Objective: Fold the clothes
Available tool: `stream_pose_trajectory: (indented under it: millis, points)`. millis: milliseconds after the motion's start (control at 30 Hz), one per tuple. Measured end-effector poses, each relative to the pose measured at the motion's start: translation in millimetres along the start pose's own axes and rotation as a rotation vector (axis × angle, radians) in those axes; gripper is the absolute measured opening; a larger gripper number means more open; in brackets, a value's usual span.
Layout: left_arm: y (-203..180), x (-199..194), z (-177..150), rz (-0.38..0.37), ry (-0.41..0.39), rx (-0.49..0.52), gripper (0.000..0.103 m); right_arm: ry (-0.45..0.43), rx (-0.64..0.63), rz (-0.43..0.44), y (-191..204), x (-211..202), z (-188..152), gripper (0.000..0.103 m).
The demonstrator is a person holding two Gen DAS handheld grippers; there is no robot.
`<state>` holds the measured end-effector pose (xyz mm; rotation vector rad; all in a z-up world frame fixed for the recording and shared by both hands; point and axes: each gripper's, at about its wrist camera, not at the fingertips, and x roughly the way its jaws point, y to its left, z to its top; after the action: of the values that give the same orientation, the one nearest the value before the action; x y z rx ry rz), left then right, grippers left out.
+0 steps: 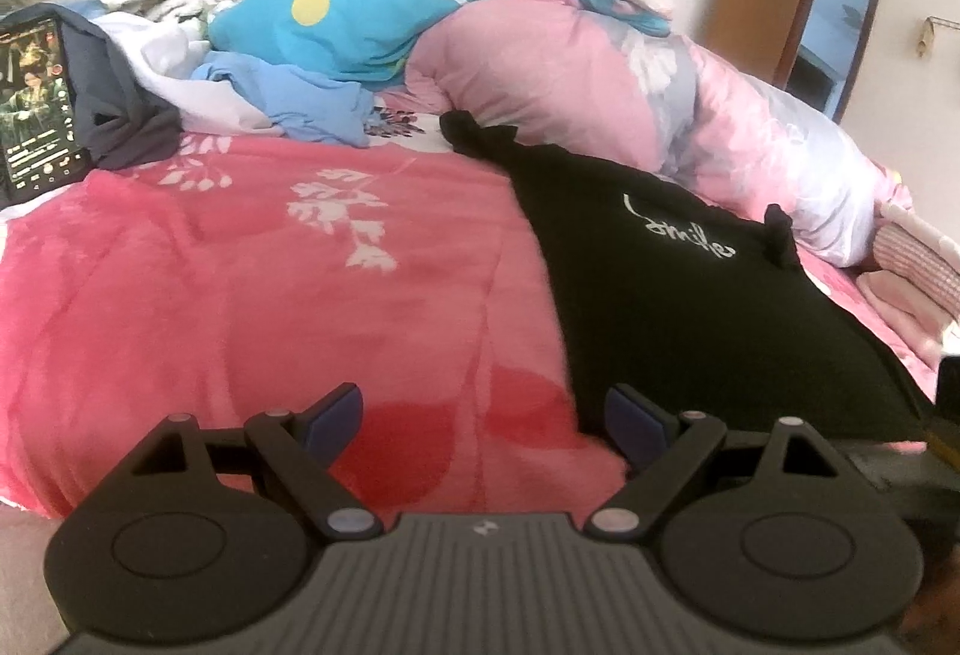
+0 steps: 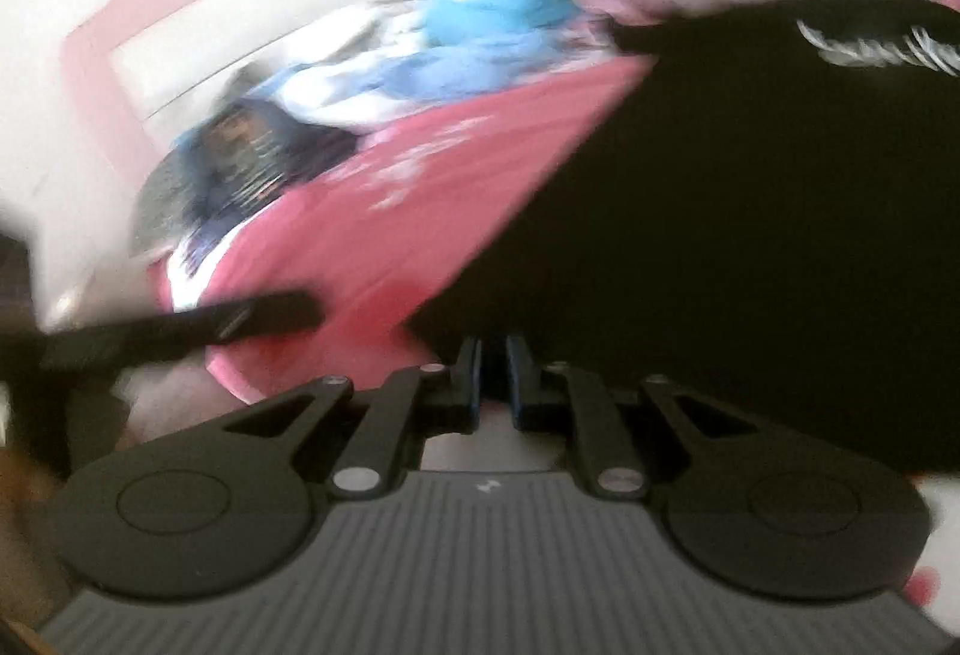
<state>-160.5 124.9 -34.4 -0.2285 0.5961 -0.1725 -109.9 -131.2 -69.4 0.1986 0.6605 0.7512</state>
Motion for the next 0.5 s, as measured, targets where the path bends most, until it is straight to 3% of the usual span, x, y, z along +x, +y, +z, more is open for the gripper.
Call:
stream_pose_trajectory:
  millis: [67, 133, 267, 500]
  points:
    - [-0.6, 0.0, 0.9, -0.005, -0.001, 0.000, 0.082, 0.035, 0.041, 0.092, 1.1, -4.6, -4.7, 0.011]
    - [-5.0, -0.3, 1.1, -0.023, -0.003, 0.014, 0.078, 0.024, 0.063, 0.095, -2.7, -13.2, -7.6, 0.011]
    - [-25.7, -0.1, -3.0, -0.044, -0.020, 0.121, 0.067, -0.030, 0.109, 0.044, -17.6, -40.2, -11.4, 0.010]
    - [-63.0, 18.2, -17.5, 0.020, 0.027, 0.329, 0.045, -0.153, 0.179, -0.119, -54.6, -95.6, -25.4, 0.012]
